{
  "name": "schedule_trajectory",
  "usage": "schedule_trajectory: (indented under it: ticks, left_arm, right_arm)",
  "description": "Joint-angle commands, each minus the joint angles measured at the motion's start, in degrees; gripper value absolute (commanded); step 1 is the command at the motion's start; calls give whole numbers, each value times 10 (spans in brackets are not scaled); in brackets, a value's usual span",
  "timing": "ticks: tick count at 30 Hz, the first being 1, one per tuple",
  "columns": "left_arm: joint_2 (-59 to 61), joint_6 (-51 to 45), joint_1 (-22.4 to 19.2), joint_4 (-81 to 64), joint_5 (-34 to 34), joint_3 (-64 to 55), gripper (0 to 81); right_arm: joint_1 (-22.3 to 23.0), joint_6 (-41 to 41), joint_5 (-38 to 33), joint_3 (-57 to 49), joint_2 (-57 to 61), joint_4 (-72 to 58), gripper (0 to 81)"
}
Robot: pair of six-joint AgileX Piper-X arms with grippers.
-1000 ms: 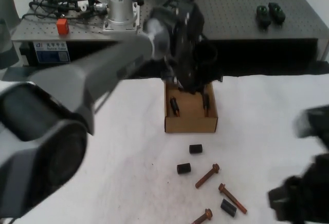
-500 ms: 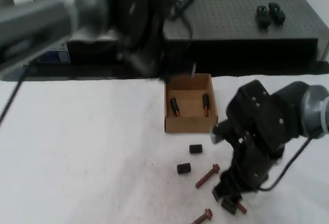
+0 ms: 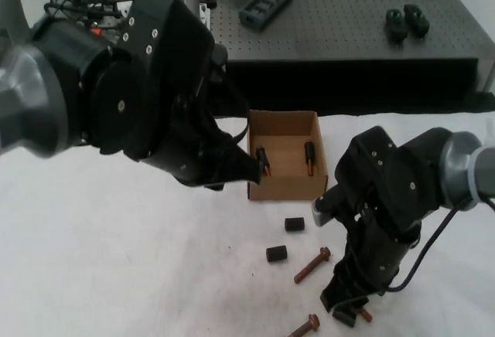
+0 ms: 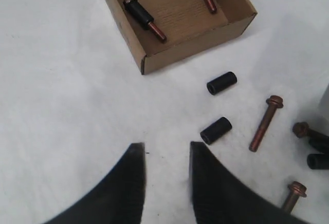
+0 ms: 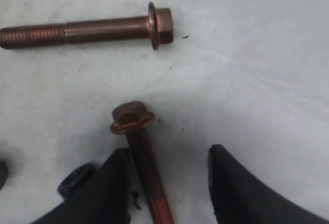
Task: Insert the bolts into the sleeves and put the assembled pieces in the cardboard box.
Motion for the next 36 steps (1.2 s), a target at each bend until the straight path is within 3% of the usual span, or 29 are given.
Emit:
schedule_trajectory:
  ticks: [1,5,11,12,17,23,32,36]
  left_arm:
    - [-6,14,1,-2,16,-3,225]
    - [-6,56,1,-2,46,-3,225]
    - [17,177,1,-37,58,-3,225]
    - [28,198,1,-50,66,-3,225]
    - [99,269,-1,-60,92,-14,228]
    - [193,346,-12,-49,91,-64,342]
    - [313,471,-43,71,75,-214,297]
    - [353,501,-61,95,23,-266,296]
  right_arm:
    - [-1,-8,-1,1,7,2,358]
    - [-1,-8,-3,6,15,-32,319]
    - [-1,-8,-5,6,14,-59,35]
    - [-1,-8,-5,6,14,-64,18]
    - [-15,7,-25,8,-2,-78,36]
    - [-46,76,-101,62,-114,-68,36]
    - [-52,128,-139,174,-337,-13,36]
    - [-52,150,-139,193,-409,0,36]
